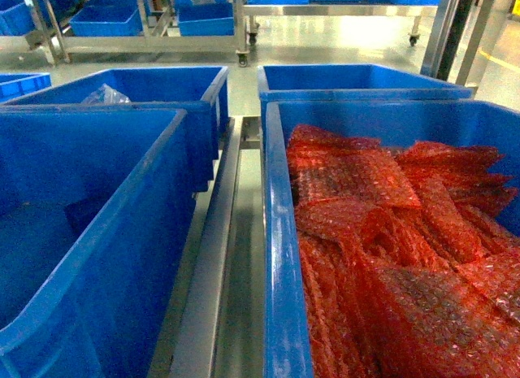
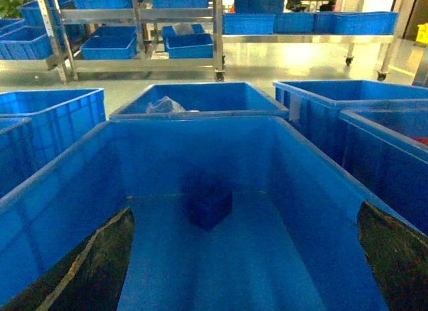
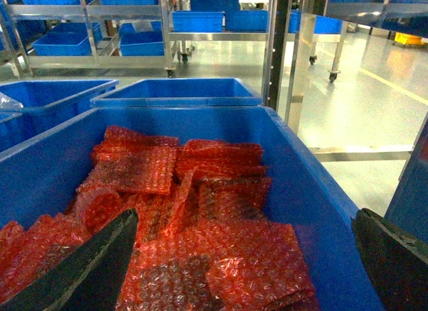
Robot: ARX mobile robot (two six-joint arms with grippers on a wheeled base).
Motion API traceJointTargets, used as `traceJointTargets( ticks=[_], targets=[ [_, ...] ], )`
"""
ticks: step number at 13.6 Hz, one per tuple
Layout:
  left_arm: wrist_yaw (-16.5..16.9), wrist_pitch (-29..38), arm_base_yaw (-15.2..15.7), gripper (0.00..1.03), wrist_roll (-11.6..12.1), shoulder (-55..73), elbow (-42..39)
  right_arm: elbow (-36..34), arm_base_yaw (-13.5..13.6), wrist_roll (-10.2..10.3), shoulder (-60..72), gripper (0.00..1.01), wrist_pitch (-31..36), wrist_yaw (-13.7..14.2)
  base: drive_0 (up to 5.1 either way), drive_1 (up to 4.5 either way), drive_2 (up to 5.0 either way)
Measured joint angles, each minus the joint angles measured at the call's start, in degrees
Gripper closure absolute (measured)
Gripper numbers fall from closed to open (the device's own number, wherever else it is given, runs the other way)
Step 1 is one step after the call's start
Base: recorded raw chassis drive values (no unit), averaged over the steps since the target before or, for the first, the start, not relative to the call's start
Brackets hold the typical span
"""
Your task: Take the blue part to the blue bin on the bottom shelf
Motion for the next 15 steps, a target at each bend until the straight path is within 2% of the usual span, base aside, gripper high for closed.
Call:
traceJointTargets(
  ticks=[15],
  targets=[
    [0.0,0.0,0.0,0.05,0.0,0.0,0.0,0.0,0.0,0.0,0.0,0.03,0.0,0.0,0.0,0.0,0.0]
  ],
)
